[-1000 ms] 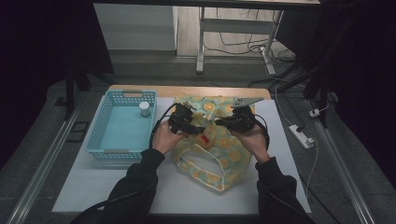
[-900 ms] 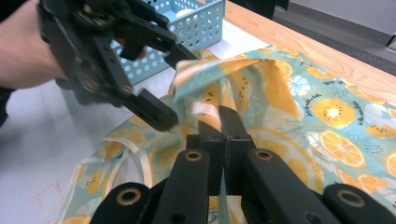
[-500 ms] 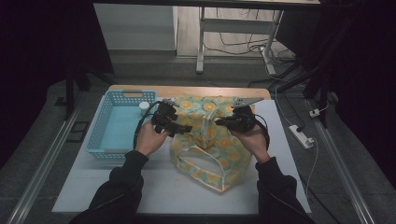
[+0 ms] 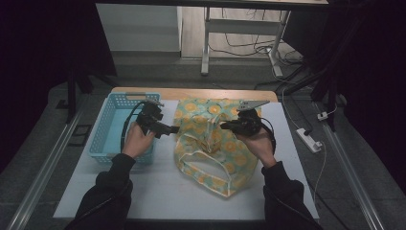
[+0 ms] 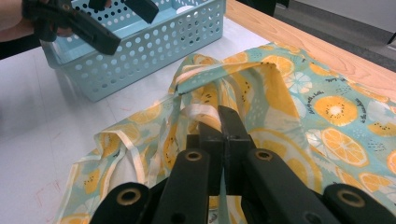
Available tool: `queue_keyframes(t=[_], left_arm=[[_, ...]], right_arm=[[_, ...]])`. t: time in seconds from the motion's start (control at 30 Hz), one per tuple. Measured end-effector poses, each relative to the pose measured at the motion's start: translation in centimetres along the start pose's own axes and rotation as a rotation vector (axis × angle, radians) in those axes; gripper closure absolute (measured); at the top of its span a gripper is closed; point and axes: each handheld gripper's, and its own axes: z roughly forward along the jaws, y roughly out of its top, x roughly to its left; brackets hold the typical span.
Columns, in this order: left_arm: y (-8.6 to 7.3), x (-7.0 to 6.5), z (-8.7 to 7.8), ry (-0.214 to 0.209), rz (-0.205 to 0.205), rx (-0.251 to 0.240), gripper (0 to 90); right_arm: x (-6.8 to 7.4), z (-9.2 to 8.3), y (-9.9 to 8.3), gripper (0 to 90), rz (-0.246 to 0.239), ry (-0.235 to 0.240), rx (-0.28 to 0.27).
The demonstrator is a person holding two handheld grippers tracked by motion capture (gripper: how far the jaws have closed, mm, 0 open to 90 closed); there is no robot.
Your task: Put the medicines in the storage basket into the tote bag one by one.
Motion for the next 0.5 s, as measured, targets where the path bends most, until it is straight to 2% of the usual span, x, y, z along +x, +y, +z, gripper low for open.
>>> queue_keyframes(t=[0.13,0.3,0.43,0.5], left_arm=[[-0.4,1.3,-0.7,0.025,-0.021,-0.007,0.2],[-0.8,3.0,-1.4,0.029,-0.050,-0.023,0.2],[-1.0,4.3,-1.8,0.081,-0.048,-0.015,0.1],[-1.1,5.0,-2.0,0.111,-0.062,-0.020,0.1]], right_arm=[[0.0,0.0,0.0,89.9,0.001,-0.001,0.003],[0.0,0.1,0.0,90.0,0.001,0.000,0.005],[0.0,0.1,0.0,90.0,0.001,0.000,0.006],[0.0,0.1,0.0,90.0,0.001,-0.001,0.006]])
